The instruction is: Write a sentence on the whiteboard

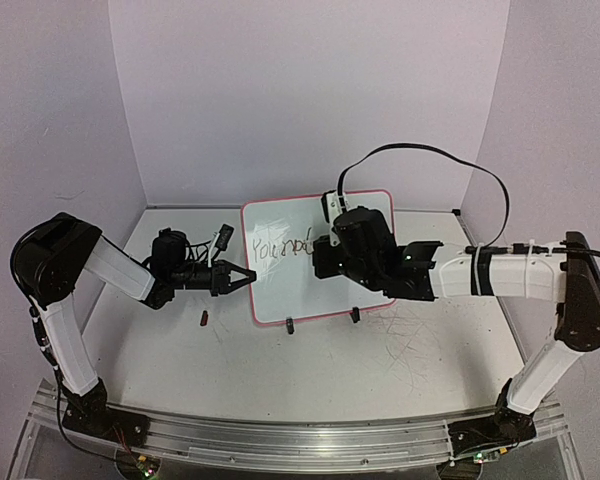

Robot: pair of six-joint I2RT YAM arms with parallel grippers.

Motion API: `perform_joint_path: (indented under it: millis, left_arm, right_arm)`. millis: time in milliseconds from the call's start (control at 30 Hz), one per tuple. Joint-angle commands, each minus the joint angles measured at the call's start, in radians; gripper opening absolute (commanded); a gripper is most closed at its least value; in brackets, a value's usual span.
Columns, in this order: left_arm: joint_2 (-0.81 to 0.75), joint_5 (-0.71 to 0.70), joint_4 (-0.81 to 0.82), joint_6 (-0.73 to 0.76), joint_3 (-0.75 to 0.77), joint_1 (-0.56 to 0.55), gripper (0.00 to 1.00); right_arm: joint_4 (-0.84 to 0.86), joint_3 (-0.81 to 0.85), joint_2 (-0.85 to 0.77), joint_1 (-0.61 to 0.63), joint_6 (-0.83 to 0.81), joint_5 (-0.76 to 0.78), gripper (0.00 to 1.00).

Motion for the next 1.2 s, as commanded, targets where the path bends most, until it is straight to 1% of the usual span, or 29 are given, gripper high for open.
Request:
perform_joint_path:
  millis: [0, 300, 500, 733, 800, 900, 933, 1033, 1167]
  left_arm:
    - [-0.022, -0.064, -0.043, 0.048, 0.018, -0.005, 0.00]
    - [-0.021, -0.064, -0.043, 0.048, 0.019, -0.005, 0.00]
    - [-0.019, -0.063, -0.043, 0.048, 0.020, -0.005, 0.00]
    - [-0.019, -0.063, -0.044, 0.048, 0.020, -0.005, 0.00]
    - [-0.018, -0.063, -0.044, 0.048, 0.021, -0.005, 0.00]
    - [-0.017, -0.061, -0.044, 0.048, 0.022, -0.005, 0.00]
    - [-0.017, -0.061, -0.045, 0.048, 0.022, -0.005, 0.00]
    - [-0.017, -0.060, -0.044, 0.046, 0.022, -0.005, 0.00]
    - [-0.021, -0.060, -0.044, 0.047, 0.021, -0.005, 0.00]
  right_arm:
    - [0.037, 0.057, 0.021, -0.005, -0.012, 0.021, 0.00]
    - [0.006, 0.083, 0.052, -0.010, -0.005, 0.047, 0.00]
    - [-0.045, 0.095, 0.061, -0.010, 0.007, 0.094, 0.00]
    - [-0.100, 0.077, 0.021, -0.010, 0.024, 0.156, 0.00]
    - [-0.078, 0.057, -0.010, -0.009, 0.020, 0.116, 0.00]
    - [0.045, -0.022, -0.091, -0.015, 0.009, 0.026, 0.00]
    - [0.057, -0.031, -0.103, -0.026, 0.018, 0.011, 0.00]
    - [0.053, -0.027, -0.084, -0.065, 0.028, -0.025, 0.00]
    - [0.032, 0.007, -0.038, -0.070, 0.015, -0.018, 0.00]
